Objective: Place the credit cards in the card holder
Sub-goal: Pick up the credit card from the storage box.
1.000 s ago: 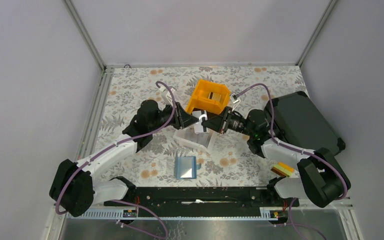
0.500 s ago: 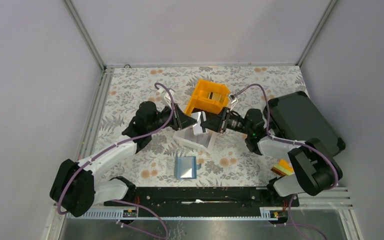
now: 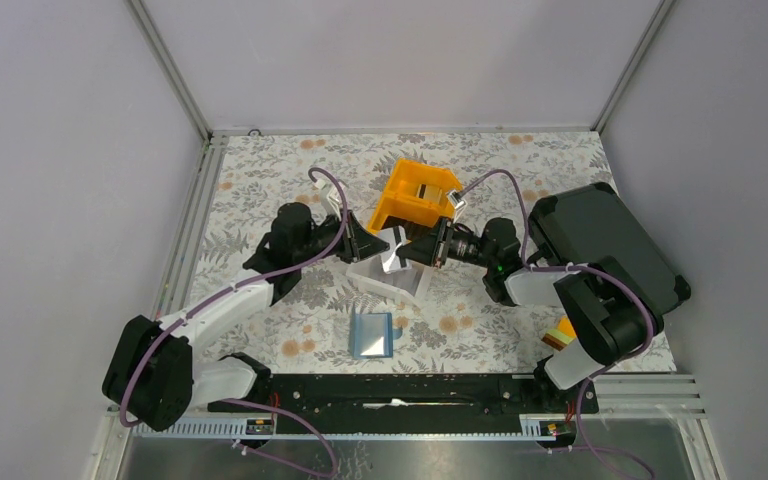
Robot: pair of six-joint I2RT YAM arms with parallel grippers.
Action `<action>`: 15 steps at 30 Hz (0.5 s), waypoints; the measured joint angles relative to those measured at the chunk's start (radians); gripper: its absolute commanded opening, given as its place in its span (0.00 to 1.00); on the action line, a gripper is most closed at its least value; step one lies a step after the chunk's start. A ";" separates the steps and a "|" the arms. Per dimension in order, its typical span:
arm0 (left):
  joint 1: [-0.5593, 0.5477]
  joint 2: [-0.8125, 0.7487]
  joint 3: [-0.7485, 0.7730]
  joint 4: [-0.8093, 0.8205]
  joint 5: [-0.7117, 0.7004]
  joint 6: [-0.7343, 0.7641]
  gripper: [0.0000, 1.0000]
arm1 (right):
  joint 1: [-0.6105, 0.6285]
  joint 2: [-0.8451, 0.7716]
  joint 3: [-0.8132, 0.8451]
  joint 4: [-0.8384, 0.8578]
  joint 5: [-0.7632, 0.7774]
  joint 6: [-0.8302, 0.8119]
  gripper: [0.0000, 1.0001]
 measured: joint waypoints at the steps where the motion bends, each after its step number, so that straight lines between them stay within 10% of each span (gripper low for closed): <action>1: 0.002 0.000 0.000 0.001 0.003 0.000 0.00 | 0.000 0.002 0.003 0.000 0.000 -0.001 0.29; 15: 0.040 0.013 0.000 0.023 -0.016 0.010 0.00 | -0.018 0.042 0.003 -0.057 0.027 -0.018 0.44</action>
